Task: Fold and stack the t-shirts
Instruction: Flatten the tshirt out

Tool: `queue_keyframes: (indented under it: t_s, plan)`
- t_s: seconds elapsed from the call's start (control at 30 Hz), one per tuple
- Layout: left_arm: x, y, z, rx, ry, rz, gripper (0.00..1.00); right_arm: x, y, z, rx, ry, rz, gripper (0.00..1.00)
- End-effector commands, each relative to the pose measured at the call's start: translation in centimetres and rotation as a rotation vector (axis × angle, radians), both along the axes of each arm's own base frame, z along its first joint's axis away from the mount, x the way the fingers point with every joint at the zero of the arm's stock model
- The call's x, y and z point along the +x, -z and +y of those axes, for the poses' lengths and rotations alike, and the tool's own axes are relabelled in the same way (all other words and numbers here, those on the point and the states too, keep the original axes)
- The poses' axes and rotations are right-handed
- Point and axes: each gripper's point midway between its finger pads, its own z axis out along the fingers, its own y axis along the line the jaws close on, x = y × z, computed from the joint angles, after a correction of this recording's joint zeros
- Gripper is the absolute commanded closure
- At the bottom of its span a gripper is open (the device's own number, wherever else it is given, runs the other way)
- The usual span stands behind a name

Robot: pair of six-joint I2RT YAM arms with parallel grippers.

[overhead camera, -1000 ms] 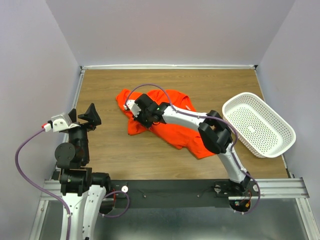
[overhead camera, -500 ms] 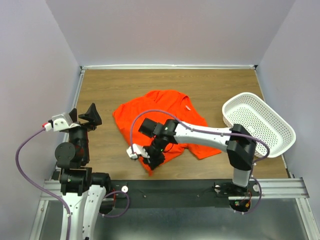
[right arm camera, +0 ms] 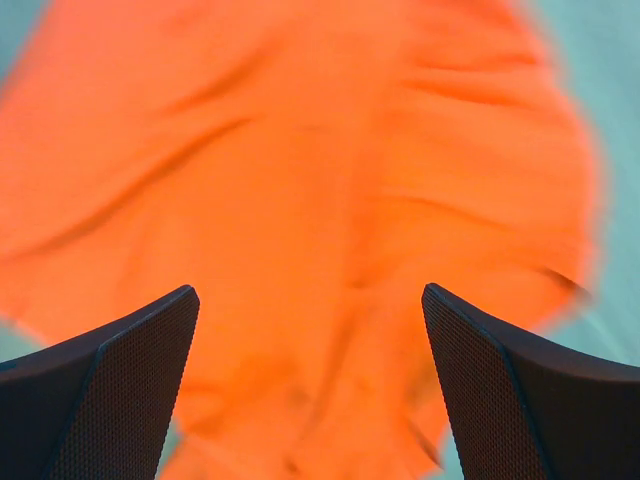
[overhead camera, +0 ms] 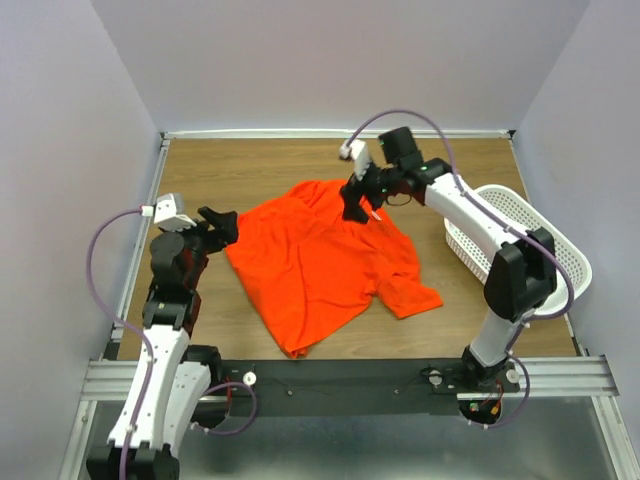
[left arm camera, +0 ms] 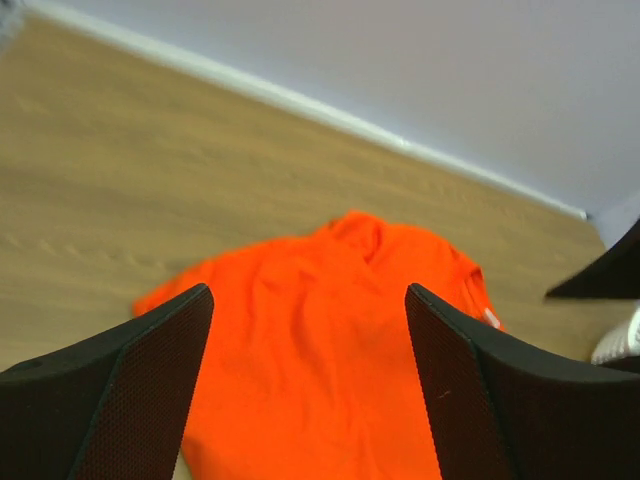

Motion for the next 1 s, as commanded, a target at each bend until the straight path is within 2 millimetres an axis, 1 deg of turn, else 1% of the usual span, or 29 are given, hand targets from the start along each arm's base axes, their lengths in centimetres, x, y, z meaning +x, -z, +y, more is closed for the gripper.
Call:
queue_keyframes:
  t_s: [0.0,0.03,0.07,0.17,0.2,0.23,0.27,0.33,0.37,0.4,0.43,0.47,0.5,0.57,0.6,0.63,0.67,0.73,0.77,0.8,0.9,0.93,0.97]
  plan:
    - [0.8,5.3,-2.8,-0.199,0.1,0.154,0.18,7.7,-0.8,-4.3,0.084,0.41,0.016,0.03]
    - [0.9,6.0,-2.9,-0.209,0.103,0.173,0.19,9.1,-0.5,-5.3,0.096,0.459,0.042,0.06]
    - [0.9,6.8,-3.3,-0.217,0.12,0.189,0.2,11.3,1.2,-7.0,0.098,0.535,0.092,0.11]
    - [0.7,6.8,-3.4,-0.236,0.123,0.176,0.2,14.0,3.7,-8.5,0.083,0.602,0.129,0.14]
    - [0.5,6.8,-3.3,-0.236,0.119,0.169,0.2,15.3,5.2,-8.7,0.073,0.623,0.147,0.15]
    - [0.4,6.7,-3.2,-0.236,0.114,0.161,0.2,15.7,5.9,-8.7,0.064,0.627,0.152,0.15]
    - [0.1,6.6,-2.9,-0.233,0.101,0.15,0.2,16.7,5.7,-8.6,0.069,0.638,0.135,0.16]
    - [-0.1,6.5,-2.7,-0.228,0.089,0.139,0.2,17.5,6.7,-8.3,0.068,0.648,0.153,0.17]
    - [-0.4,6.8,-2.5,-0.226,0.077,0.142,0.19,17.7,8.5,-8.3,0.047,0.656,0.179,0.17]
    - [-0.5,6.8,-2.5,-0.233,0.076,0.14,0.19,17.9,9.0,-8.1,0.046,0.658,0.19,0.18]
    - [-0.6,6.7,-2.6,-0.238,0.08,0.136,0.19,18.5,8.6,-7.9,0.059,0.658,0.185,0.21]
    - [-0.7,6.6,-2.6,-0.24,0.086,0.129,0.19,18.1,10.2,-7.7,0.047,0.65,0.23,0.21]
    - [-0.7,6.6,-2.6,-0.24,0.084,0.129,0.19,18.0,10.4,-7.4,0.052,0.643,0.25,0.26]
    - [-0.6,6.5,-2.6,-0.238,0.082,0.125,0.19,17.3,11.8,-6.9,0.048,0.623,0.307,0.28]
    - [-0.6,6.5,-2.6,-0.238,0.083,0.127,0.19,17.0,12.4,-6.8,0.041,0.623,0.325,0.31]
    - [-0.6,6.6,-2.6,-0.238,0.083,0.129,0.19,16.8,12.9,-6.8,0.034,0.624,0.334,0.31]
    - [-0.6,6.6,-2.6,-0.237,0.086,0.13,0.19,16.5,13.8,-6.9,0.019,0.624,0.348,0.31]
    - [-0.5,6.8,-2.7,-0.238,0.09,0.135,0.19,16.4,14.5,-7.1,0.003,0.63,0.354,0.31]
    - [-0.6,6.8,-2.7,-0.236,0.092,0.135,0.19,16.3,14.8,-7.3,-0.006,0.634,0.357,0.36]
    - [-0.5,6.7,-2.7,-0.236,0.092,0.134,0.19,16.3,15.0,-7.4,-0.013,0.635,0.358,0.37]
    - [-0.6,6.7,-2.7,-0.236,0.092,0.134,0.19,16.3,14.8,-7.5,-0.017,0.635,0.353,0.55]
    - [-0.6,6.6,-2.7,-0.236,0.091,0.131,0.19,16.5,14.0,-7.5,-0.014,0.634,0.333,0.72]
    - [-0.6,6.6,-2.7,-0.234,0.089,0.13,0.19,16.7,13.7,-8.0,-0.026,0.649,0.312,0.82]
